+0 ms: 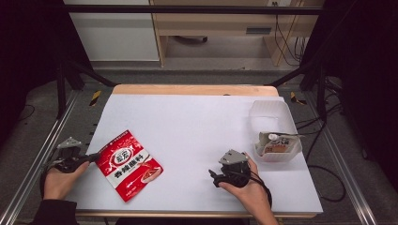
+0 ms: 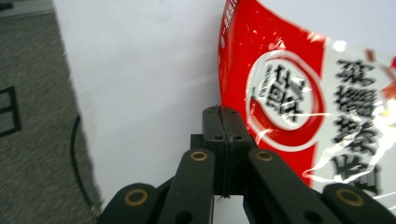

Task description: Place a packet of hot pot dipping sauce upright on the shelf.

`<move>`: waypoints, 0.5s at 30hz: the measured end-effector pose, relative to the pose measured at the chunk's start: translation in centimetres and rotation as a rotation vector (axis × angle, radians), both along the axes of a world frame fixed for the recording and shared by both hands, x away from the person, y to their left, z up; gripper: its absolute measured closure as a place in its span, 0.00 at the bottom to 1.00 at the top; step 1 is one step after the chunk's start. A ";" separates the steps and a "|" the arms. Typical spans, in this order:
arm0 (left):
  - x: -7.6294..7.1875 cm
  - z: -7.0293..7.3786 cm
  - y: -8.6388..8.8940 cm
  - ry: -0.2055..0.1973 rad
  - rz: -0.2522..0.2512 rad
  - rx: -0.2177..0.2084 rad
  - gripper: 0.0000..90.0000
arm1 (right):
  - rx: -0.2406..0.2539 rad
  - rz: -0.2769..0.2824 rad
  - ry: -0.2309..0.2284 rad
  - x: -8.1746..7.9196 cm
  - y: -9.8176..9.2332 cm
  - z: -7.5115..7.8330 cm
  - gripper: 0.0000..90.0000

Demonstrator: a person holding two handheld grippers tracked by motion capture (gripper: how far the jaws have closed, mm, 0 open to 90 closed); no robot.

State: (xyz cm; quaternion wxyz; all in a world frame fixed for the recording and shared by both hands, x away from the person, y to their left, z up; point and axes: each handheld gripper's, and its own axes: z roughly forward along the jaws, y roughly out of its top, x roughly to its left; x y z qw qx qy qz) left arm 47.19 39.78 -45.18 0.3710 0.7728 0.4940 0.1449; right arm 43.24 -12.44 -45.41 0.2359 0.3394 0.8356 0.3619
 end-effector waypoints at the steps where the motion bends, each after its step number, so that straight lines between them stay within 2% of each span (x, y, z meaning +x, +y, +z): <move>1: 0.0 0.3 -0.3 -0.011 -0.009 -0.006 1.00 | 0.000 -0.003 0.000 0.0 0.0 0.0 0.17; 6: 0.3 2.2 -2.4 -0.081 -0.070 0.020 1.00 | 0.004 -0.007 -0.002 0.1 0.0 0.0 0.17; 10: 0.6 2.9 -3.8 -0.100 -0.126 0.064 1.00 | 0.000 0.000 -0.008 0.3 0.2 0.2 0.17; 15: 0.9 3.7 -4.9 -0.118 -0.162 0.093 1.00 | -0.004 0.007 -0.021 0.4 0.5 0.6 0.17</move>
